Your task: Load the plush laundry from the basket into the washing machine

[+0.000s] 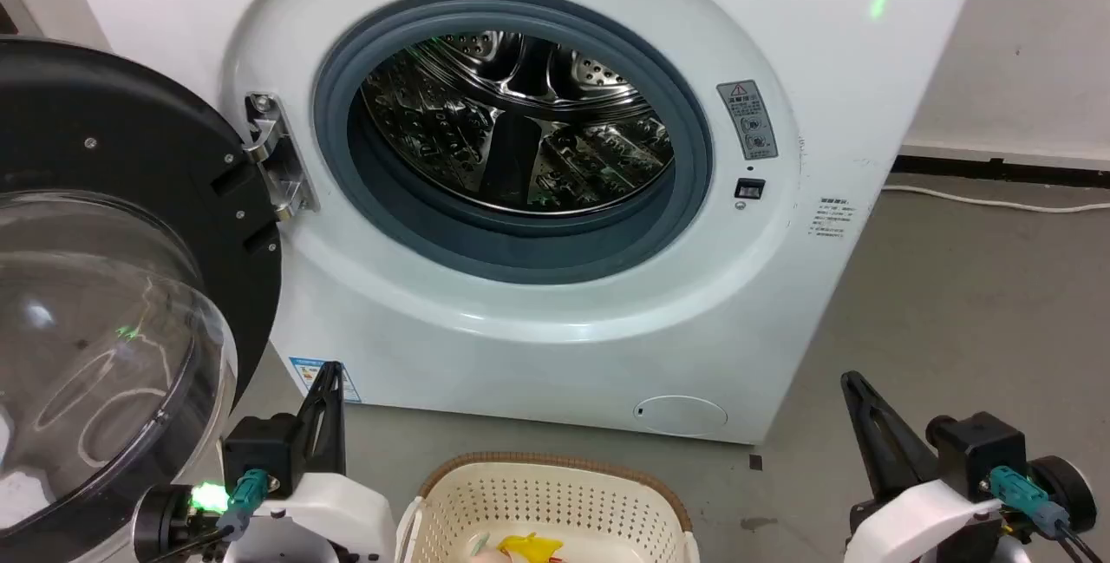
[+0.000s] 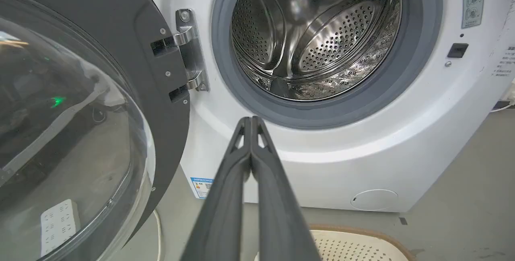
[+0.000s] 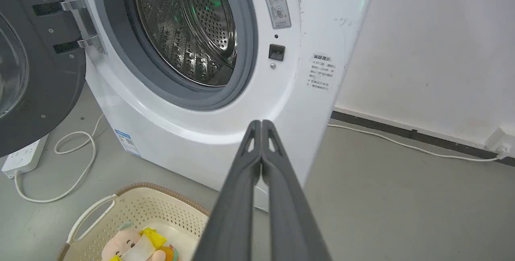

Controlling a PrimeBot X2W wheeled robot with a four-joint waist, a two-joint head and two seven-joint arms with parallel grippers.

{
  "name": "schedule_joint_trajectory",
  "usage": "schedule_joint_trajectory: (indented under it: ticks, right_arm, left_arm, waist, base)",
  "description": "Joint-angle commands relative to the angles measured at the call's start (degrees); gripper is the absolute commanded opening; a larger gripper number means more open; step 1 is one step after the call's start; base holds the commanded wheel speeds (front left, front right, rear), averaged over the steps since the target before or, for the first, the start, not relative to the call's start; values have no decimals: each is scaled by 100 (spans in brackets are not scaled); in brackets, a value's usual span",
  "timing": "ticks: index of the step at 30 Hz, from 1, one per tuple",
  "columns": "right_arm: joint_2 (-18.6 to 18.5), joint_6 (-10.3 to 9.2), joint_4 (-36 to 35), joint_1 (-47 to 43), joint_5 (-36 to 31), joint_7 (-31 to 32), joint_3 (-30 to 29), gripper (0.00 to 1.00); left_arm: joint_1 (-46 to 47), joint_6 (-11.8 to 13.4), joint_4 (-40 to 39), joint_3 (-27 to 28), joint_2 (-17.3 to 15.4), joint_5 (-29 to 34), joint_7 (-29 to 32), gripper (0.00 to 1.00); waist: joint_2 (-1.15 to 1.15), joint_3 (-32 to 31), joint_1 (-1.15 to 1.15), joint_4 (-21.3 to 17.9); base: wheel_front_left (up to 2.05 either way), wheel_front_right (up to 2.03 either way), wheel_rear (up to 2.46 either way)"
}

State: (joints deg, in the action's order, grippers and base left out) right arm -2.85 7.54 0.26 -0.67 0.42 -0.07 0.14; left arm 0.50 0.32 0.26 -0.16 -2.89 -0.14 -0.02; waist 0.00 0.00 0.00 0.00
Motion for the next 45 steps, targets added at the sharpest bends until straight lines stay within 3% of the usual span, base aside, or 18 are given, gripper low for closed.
schedule_joint_trajectory:
  ticks: [1, 40, 41, 45]
  right_arm:
    - [-3, -5, -26, 67, -42, 7, -14, 0]
    - [-3, -5, -26, 67, -42, 7, -14, 0]
    - [0, 0, 1, 0, 0, 0, 0, 100]
    - [0, 0, 4, -2, 4, -2, 8, 100]
  left_arm:
    - [-50, -32, -26, 16, 2, 14, 2, 0]
    - [-50, -32, -26, 16, 2, 14, 2, 0]
    - [0, 0, 0, 0, 0, -1, 0, 100]
    - [1, 1, 1, -4, 0, -1, -1, 100]
  waist:
    - [0, 0, 0, 0]
    - [0, 0, 0, 0]
    - [0, 0, 0, 0]
    - [0, 0, 0, 0]
  base:
    - [0, 0, 0]
    - [0, 0, 0]
    - [0, 0, 0]
    - [0, 0, 0]
